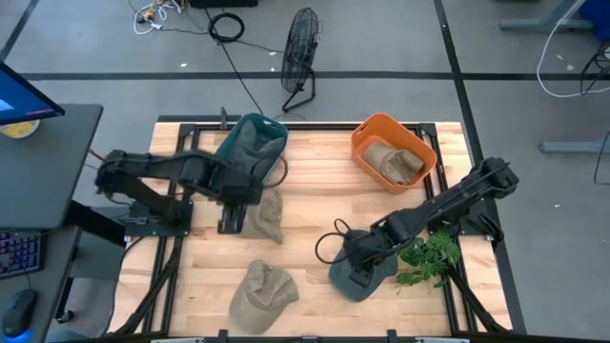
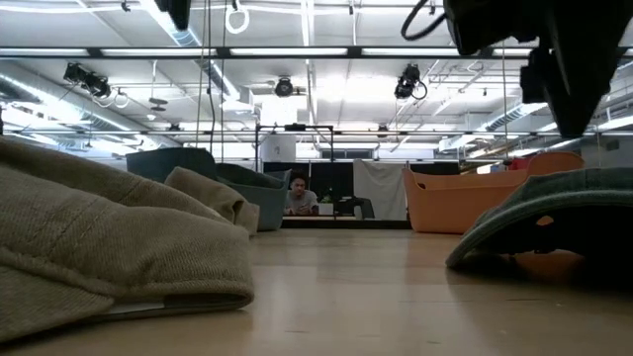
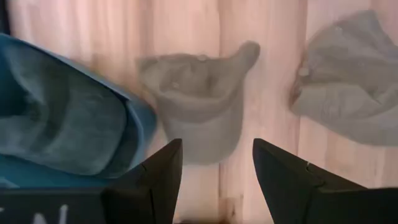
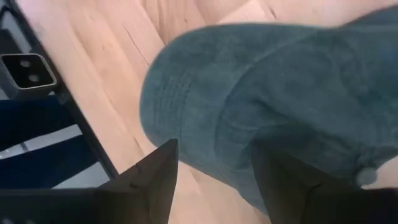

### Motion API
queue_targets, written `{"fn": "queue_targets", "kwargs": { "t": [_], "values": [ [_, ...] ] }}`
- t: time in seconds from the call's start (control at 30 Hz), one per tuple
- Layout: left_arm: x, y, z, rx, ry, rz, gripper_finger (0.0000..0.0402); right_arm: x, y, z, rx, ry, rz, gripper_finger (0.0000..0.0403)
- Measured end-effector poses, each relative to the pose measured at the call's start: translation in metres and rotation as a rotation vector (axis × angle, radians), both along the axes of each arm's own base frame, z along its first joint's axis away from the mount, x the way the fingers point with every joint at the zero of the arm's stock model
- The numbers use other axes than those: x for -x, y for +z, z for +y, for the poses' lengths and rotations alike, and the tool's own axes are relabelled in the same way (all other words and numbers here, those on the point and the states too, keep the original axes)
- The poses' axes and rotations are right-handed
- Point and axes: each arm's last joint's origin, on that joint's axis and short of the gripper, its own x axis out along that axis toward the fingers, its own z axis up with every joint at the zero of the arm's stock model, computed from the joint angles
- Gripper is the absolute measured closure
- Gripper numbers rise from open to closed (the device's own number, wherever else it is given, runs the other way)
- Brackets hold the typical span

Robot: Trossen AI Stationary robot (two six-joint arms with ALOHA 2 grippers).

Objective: Pick & Place hat
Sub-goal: Put the blue cap into the blue bin

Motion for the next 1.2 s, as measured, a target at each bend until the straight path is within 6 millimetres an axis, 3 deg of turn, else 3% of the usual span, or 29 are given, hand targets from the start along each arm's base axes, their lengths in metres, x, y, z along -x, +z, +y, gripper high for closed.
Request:
{"fn": "queue_targets", "kwargs": {
  "t": [0.37,0.53,0.63,0.83,1.0,1.2],
  "values": [
    [0.016,-0.099,-0.013,0.220,0.092,-0.427,0.0202,-0.011,-0.040,0.008,0.072,-0.038,0.117,0.0202],
    [0.018,-0.138,-0.013,0.272,0.150,-0.481,0.0203,-0.019,-0.059,0.011,0.087,-0.030,0.149,0.0206],
    [0.019,-0.146,-0.013,0.304,0.172,-0.483,0.0203,-0.021,-0.062,0.013,0.056,0.008,0.145,0.0239],
    [0.018,-0.146,-0.014,0.324,0.162,-0.494,0.0203,-0.022,-0.056,0.008,0.028,0.010,0.133,0.0380],
    [0.017,-0.145,-0.014,0.339,0.179,-0.507,0.0203,-0.026,-0.044,-0.008,0.003,-0.040,0.105,0.0376],
    [0.013,-0.141,-0.015,0.427,0.284,-0.555,0.0203,-0.029,-0.012,-0.040,0.021,-0.147,-0.040,0.0396]
  ]
}}
